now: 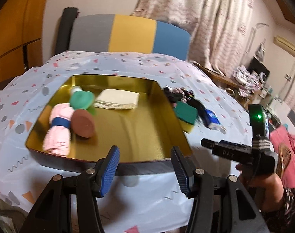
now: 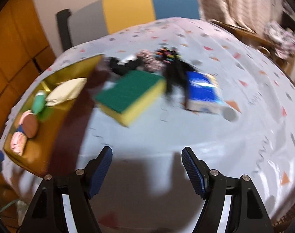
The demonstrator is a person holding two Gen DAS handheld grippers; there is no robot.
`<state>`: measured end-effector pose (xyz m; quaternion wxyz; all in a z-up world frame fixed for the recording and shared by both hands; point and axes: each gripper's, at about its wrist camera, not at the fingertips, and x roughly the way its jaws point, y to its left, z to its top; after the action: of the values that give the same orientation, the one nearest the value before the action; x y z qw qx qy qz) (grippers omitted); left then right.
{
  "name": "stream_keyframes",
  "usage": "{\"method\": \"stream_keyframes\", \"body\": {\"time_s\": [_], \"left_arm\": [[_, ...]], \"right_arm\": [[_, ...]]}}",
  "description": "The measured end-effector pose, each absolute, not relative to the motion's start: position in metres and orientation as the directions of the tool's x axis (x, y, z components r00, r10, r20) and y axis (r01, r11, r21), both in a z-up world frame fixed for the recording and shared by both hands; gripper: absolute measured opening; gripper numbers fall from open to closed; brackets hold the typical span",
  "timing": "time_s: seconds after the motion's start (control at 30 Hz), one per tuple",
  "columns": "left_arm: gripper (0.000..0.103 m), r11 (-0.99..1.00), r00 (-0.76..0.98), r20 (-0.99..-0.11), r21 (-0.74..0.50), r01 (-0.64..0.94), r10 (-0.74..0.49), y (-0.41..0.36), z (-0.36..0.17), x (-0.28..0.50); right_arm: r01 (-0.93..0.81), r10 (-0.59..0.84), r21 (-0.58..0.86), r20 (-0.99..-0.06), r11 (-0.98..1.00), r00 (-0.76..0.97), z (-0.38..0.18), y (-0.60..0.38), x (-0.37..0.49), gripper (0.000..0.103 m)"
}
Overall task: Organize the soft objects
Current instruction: 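Move the right tool to the blue Tempo tissue pack and grasp it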
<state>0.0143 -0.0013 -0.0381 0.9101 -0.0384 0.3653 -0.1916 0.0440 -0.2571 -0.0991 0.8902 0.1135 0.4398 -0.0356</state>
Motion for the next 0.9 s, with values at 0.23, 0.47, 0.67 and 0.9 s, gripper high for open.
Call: {"method": "stream_keyframes", "body": {"time_s": [0.23,0.47,0.67,0.9], "left_arm": [[0.055,0.907,0.641,-0.655,-0.181,0.381,-0.4,-0.029,-0.036,0.001],[0.055,0.906,0.622,-0.672,-0.191,0.379,-0.402,-0.046,-0.038,-0.005],[0.055,0.906,0.612,-0.683,-0.189,0.379,-0.399,-0.056,-0.039,-0.009],[0.055,0.899,0.607,-0.682,-0.187,0.395,-0.408,-0.068,-0.032,-0.003]], "right_arm": [[0.268,-0.073,0.143,-0.747,0.953,0.66,-0.089,-0.312,0.056,0.075],[0.311,-0.091,0.154,-0.756,0.938,0.648,-0.092,-0.346,0.101,0.075],[0.293,-0.081,0.146,-0.764,0.945,0.64,-0.101,-0.348,0.124,0.075],[0.265,-0.051,0.144,-0.79,0.953,0.611,-0.118,-0.357,0.132,0.055]]}}
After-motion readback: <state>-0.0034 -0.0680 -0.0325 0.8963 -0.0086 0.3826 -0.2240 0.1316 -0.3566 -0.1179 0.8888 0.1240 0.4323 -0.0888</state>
